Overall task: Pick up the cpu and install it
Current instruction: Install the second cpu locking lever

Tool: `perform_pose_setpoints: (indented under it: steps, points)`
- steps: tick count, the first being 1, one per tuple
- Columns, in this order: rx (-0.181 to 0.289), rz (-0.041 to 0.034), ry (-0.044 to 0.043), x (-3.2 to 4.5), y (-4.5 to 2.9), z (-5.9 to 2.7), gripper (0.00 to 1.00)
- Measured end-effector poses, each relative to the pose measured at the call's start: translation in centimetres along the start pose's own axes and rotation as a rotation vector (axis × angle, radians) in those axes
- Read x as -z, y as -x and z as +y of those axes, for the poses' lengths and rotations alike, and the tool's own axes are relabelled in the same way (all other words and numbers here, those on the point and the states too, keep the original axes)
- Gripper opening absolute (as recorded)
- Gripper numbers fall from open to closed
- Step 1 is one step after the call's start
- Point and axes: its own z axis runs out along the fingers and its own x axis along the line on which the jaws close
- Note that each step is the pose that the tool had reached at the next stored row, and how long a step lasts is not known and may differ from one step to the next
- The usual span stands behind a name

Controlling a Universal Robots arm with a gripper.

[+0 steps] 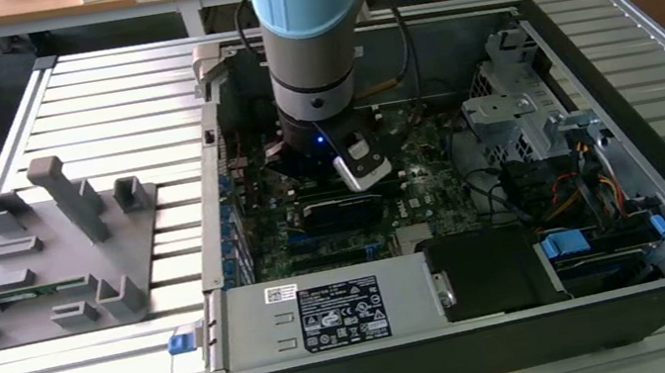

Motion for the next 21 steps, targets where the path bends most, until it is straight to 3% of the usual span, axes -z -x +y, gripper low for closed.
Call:
perform_pose_setpoints:
  steps: [4,15,21]
  points:
    - [0.001,0.0005,0.0109,-0.04,0.0,0.01,0.11]
    - [0.002,0.0009,0.0155,-0.2,-0.06,0.14,0.11]
    - [0.002,0.0014,0.0264,-0.21,-0.07,0.26,0.11]
